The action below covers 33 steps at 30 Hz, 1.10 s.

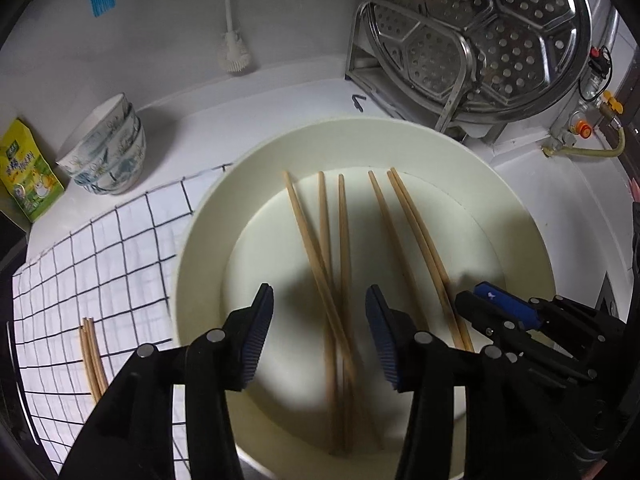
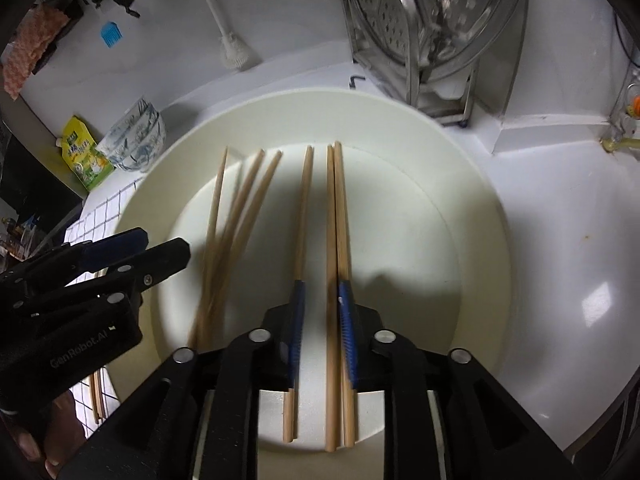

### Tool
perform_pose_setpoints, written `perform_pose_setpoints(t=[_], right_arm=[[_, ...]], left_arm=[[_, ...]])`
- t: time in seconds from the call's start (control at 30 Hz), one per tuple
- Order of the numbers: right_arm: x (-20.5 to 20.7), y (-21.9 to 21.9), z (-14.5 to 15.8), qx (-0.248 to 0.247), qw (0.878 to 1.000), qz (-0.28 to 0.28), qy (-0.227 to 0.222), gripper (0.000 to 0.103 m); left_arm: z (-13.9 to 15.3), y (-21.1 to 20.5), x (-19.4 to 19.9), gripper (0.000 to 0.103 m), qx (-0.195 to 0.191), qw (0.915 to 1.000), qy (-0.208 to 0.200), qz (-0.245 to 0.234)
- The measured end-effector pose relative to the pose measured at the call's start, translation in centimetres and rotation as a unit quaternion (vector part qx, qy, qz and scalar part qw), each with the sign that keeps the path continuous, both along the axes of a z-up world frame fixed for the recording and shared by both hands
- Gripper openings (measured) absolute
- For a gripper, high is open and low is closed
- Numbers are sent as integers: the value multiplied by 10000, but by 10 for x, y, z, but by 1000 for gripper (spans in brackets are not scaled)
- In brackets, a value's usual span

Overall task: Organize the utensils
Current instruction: 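Open both tools to drop the chopsticks into the basin, then move both open tools back to the chopsticks on the cloth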

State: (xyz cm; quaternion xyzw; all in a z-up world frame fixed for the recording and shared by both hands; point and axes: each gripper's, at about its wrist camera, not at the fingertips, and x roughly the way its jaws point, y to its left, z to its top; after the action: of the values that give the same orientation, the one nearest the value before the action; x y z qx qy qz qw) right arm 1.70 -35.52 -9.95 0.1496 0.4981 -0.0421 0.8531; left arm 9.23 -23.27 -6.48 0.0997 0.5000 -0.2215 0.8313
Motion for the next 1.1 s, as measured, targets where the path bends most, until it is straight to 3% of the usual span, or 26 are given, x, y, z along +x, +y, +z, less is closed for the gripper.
perform_pose_setpoints(t=[0.47, 0.8, 1.1], right_arm=[[-29, 34, 39, 19, 9995, 30, -307, 28], [-39, 95, 54, -15, 9985, 366, -403, 34], [-31, 168, 64, -93, 9943, 964, -457, 37]], left_arm=[[41, 71, -28, 58, -47, 9992, -293, 268], [57, 148, -46, 62, -85, 9966, -490, 659], [52, 226, -54, 64, -76, 9914, -504, 1202]])
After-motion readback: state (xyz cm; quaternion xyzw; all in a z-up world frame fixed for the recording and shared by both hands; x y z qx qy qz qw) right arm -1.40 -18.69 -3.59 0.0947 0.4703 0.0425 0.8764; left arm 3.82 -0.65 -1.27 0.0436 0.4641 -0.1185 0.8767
